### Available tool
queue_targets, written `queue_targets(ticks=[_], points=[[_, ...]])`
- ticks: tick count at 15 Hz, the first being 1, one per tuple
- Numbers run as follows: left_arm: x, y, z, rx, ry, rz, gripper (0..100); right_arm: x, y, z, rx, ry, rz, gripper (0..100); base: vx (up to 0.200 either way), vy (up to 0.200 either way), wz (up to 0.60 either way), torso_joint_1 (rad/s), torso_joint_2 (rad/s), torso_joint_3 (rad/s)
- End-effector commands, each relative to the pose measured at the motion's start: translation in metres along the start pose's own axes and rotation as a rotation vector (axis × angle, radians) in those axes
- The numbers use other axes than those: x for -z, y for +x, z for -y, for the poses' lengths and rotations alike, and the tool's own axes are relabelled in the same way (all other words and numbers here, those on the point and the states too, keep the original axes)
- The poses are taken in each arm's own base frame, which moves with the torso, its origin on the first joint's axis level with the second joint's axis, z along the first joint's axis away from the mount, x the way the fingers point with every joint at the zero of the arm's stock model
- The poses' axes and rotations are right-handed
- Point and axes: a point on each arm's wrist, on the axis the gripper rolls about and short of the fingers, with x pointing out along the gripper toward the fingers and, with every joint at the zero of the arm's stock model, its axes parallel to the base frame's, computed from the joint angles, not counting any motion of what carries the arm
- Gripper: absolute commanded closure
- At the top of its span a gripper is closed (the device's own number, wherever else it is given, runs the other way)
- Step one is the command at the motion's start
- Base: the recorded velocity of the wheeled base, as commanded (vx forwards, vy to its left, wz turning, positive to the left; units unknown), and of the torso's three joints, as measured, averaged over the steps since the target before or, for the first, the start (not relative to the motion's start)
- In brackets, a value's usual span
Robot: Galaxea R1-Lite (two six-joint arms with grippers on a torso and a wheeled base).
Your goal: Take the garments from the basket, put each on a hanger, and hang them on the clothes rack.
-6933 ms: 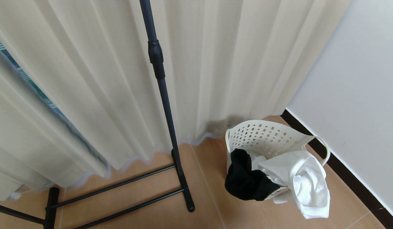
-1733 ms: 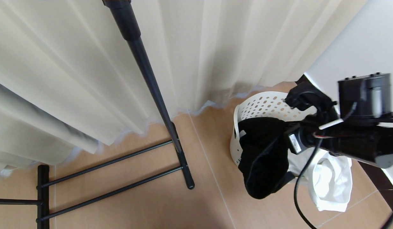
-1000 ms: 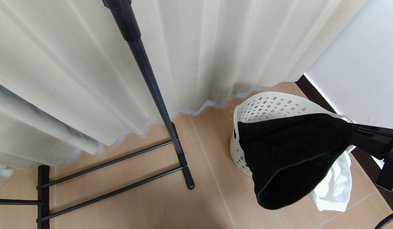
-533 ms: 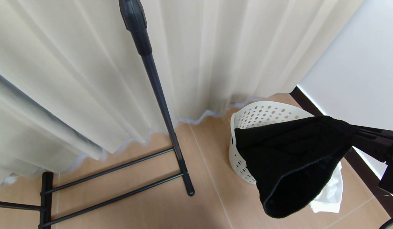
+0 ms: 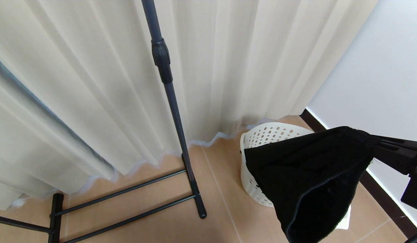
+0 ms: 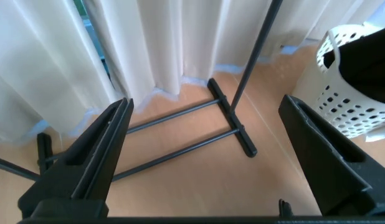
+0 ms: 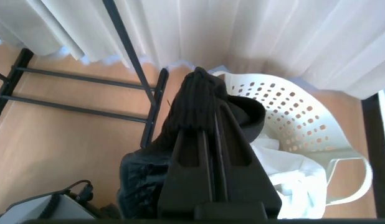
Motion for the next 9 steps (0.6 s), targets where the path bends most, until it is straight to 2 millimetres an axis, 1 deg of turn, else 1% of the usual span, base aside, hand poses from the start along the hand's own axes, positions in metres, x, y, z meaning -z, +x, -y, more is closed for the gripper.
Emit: queue_targets(ticks=[1, 4, 9], points=[[-0.0001, 0.0001, 0.0000, 0.000, 0.000, 0.000, 0, 0.0011, 0.0005, -0.0002, 0.000, -0.001, -0.005, 100, 0.000, 0.000, 0.00, 0.032, -0.41, -0.154], [-0.0001, 0.0001, 0.0000, -0.002, 0.000, 0.000, 0, 0.0013, -0.0003, -0.0001, 0.001, -0.001, -0.004, 100, 0.000, 0.000, 0.00, 0.053, -0.43, -0.175], [-0.0001, 0.0001, 0.0000, 0.000, 0.000, 0.000, 0, 0.0010, -0.0011, 0.0000, -0.001, -0.001, -0.001, 100, 0.000, 0.000, 0.00, 0.109, -0.45, -0.152]])
